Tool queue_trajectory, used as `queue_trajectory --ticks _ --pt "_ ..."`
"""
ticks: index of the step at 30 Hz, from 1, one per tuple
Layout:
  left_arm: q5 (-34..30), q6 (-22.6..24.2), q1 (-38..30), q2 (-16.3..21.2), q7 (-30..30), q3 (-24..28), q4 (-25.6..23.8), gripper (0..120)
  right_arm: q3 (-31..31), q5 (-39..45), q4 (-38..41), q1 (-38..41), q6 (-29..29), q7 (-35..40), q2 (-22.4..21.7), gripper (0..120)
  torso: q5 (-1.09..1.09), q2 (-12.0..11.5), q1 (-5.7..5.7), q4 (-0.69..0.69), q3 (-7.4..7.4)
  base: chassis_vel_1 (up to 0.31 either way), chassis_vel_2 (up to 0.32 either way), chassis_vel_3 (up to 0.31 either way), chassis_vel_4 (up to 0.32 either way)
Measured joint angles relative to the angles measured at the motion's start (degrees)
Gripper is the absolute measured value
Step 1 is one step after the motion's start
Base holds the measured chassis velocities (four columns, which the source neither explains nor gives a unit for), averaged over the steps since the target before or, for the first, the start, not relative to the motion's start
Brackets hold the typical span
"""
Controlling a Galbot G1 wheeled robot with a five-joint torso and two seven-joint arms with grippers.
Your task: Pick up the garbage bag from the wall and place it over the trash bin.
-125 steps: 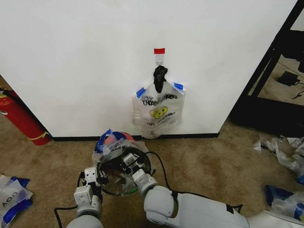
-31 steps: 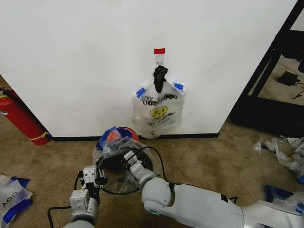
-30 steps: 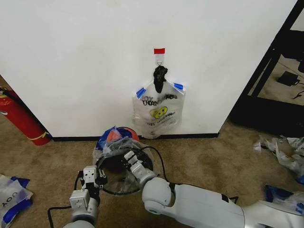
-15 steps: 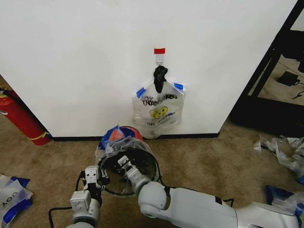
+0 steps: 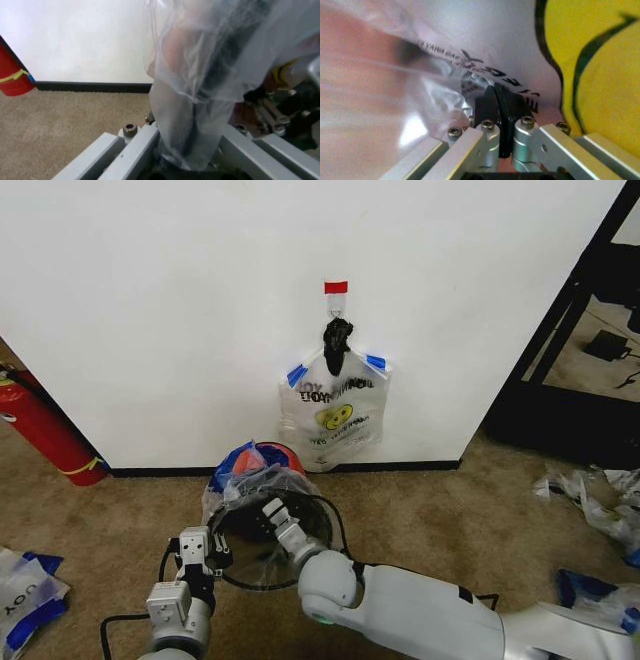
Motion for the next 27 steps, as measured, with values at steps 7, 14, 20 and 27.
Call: queue_trajectory --ticks 7,14,20,27 --pt "0.35 -0.01 0.52 -0.11 0.45 0.39 -0.93 0 1.54 -3.01 -1.59 -0.05 2.31 -1.74 -0.41 0 0.0 0.0 0.0 0.0 0.0 0.0 0.0 0.0 0.0" --pt "1.09 -0.28 0.89 0.07 0.56 0.13 -0.81 0 1.79 -3.1 -2.34 -0.29 7.33 -3.49 0.49 0 0.01 0.0 0.0 0.01 0.0 0.0 0.0 0.0 0.0" --pt "0.69 -0.67 -0.62 1.31 0.31 -1.07 2.4 0 1.56 -0.38 1.61 0.01 8.11 -4.77 -1.03 0 0.0 0.0 0.0 0.01 0.0 0.0 0.0 0.0 0.0" --pt "-0.72 -0.45 -2.11 2.28 -0.21 -1.82 4.76 0 1.62 -0.22 4.23 -0.34 14.05 -11.82 -4.77 0 0.0 0.0 0.0 0.0 0.0 0.0 0.0 0.0 0.0"
